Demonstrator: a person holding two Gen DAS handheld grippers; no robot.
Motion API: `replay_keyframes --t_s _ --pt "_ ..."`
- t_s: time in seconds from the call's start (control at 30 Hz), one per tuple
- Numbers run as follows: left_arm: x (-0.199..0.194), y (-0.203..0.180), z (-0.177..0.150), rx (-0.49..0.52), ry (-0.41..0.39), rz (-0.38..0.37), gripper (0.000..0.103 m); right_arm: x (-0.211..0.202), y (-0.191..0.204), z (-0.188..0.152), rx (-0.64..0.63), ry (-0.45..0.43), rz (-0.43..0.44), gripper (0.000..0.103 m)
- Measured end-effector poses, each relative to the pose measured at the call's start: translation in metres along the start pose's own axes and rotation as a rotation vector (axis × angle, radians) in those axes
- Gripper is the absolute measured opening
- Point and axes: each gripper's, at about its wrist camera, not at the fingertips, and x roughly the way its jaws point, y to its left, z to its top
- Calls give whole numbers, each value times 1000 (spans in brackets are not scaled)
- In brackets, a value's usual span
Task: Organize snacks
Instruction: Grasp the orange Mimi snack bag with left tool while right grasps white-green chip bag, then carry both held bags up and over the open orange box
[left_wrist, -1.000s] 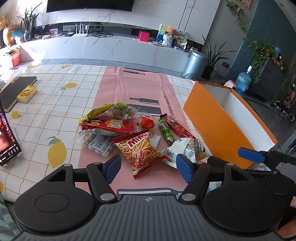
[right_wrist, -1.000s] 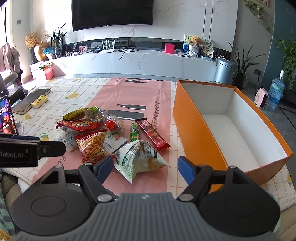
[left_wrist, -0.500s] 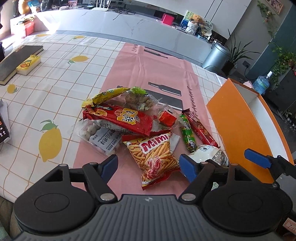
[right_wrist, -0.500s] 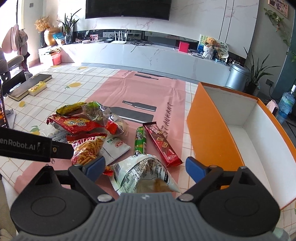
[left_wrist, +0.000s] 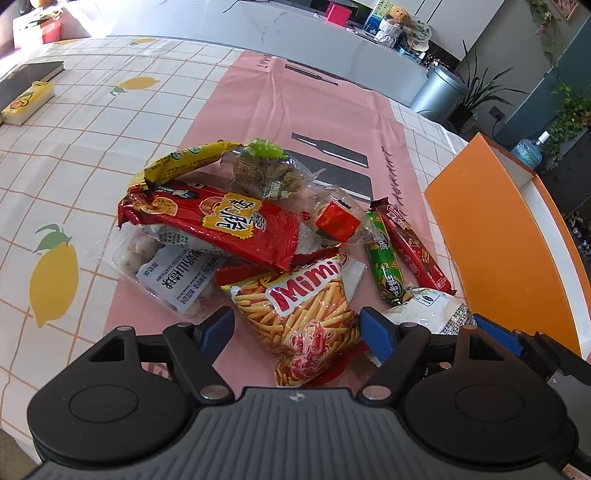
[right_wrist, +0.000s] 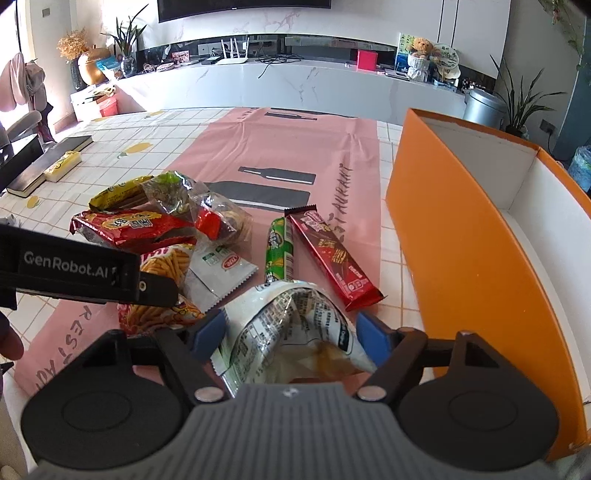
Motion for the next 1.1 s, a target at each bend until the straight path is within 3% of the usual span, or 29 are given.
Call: replay_keyframes --t_s 0.23,0.4,0.6,1.1 --pt "10 -7 -3 37 -10 11 88 0 -2 -3 -4 -11 10 66" --pt "10 -10 -7 65 -34 25 66 -4 -1 -5 -24 -19 30 56" --pt "3 -14 -11 88 -60 27 53 -13 -4 -6 -7 -31 38 51" --pt "-60 -23 -26 100 -156 13 50 -77 -21 -7 44 -157 48 49"
